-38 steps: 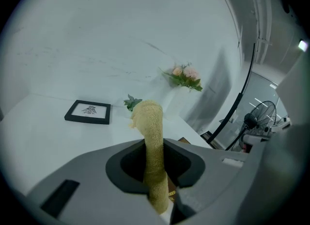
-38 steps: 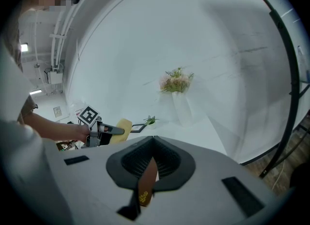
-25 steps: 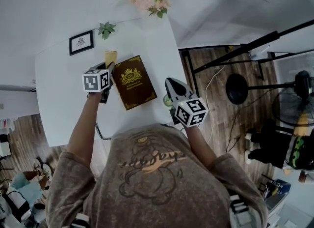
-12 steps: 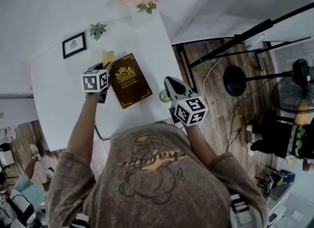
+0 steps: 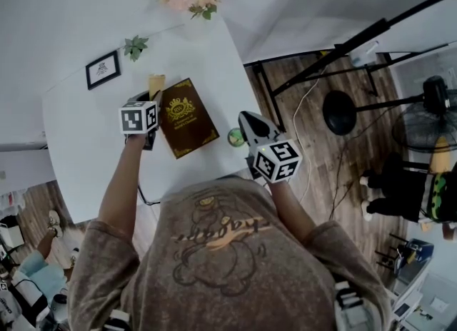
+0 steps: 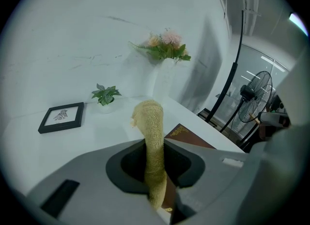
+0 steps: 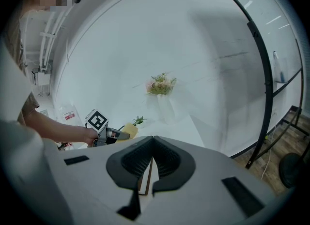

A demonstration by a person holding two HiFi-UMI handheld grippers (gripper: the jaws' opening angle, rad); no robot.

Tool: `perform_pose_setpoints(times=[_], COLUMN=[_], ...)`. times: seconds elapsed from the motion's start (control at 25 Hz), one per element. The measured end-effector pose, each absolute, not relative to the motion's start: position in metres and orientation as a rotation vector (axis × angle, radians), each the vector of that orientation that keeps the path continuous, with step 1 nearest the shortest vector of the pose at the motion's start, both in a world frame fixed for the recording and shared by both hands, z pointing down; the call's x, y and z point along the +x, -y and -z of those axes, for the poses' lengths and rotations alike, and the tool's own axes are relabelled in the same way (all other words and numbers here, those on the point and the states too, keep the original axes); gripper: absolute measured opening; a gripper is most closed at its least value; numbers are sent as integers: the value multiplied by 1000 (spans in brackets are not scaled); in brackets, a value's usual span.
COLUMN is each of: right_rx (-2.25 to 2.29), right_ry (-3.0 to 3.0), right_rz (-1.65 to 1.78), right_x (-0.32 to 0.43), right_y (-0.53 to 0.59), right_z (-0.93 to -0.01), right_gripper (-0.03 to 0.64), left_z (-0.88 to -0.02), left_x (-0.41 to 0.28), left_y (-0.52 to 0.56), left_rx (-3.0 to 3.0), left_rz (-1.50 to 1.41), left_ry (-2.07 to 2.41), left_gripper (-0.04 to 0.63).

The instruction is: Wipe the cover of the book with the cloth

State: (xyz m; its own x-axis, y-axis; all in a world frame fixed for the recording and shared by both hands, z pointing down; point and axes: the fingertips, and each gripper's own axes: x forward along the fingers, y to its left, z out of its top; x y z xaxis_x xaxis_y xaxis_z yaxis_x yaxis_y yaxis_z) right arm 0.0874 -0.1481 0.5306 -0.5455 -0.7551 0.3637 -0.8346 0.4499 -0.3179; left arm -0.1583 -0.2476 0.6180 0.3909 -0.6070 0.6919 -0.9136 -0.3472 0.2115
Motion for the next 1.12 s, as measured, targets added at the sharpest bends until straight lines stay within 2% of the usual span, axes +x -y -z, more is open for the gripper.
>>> perform_pose_setpoints(times=[1.12], right_rx=[1453], right_ry=[2513], right_rz=[-743], right_x=[110], right_y=[140], right_z=[-535], right_gripper=[5], left_z=[-621], left_x=[-110], left_y=[246], left_rx=[2099], left_rz=[-784], left_ry=[1145], left_gripper=[61])
